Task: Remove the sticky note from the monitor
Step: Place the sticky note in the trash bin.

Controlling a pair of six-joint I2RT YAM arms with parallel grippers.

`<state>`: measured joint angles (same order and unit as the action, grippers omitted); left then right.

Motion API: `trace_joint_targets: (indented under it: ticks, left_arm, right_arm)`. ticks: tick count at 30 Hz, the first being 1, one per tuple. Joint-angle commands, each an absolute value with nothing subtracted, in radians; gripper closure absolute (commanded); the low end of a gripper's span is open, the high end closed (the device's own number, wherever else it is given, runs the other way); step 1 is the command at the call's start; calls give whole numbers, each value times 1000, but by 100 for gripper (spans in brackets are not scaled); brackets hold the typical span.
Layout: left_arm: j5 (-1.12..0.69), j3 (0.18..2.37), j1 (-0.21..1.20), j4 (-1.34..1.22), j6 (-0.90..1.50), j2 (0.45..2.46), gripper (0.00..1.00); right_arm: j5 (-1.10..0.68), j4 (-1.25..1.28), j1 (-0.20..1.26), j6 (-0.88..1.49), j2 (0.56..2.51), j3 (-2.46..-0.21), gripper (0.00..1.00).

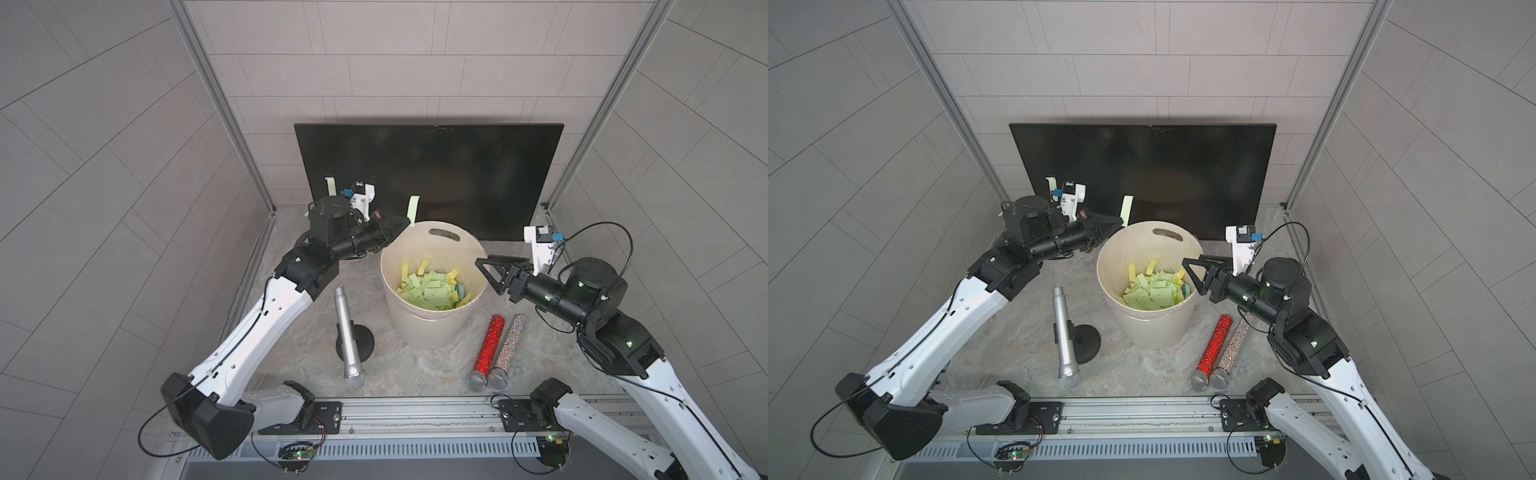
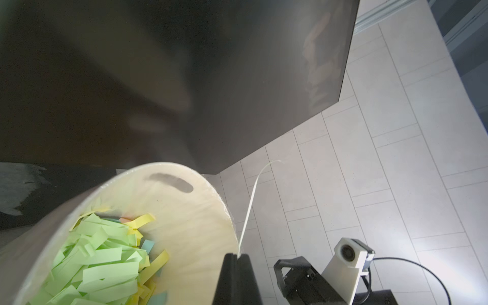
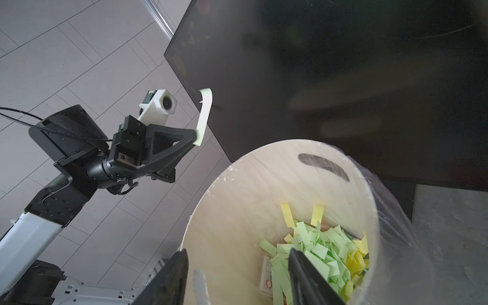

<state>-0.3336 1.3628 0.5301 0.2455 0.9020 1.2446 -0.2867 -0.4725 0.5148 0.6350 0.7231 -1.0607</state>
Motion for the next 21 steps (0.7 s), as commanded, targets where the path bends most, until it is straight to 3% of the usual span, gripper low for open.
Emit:
trace_joint_targets:
  ticks: [1,11,21]
  left_arm:
    - [-293,1346,583,325,830,1216,100]
    - [-192,1339,727,430,760,1235,100]
    - [-171,1340,750,459,749,1283,79]
  right_arm:
    - [-271,-483,509,619,711,-1074,38]
    - [-264,-483,508,614,712,-1068,36]
    - [-265,-484,506,610,712,-1075,33]
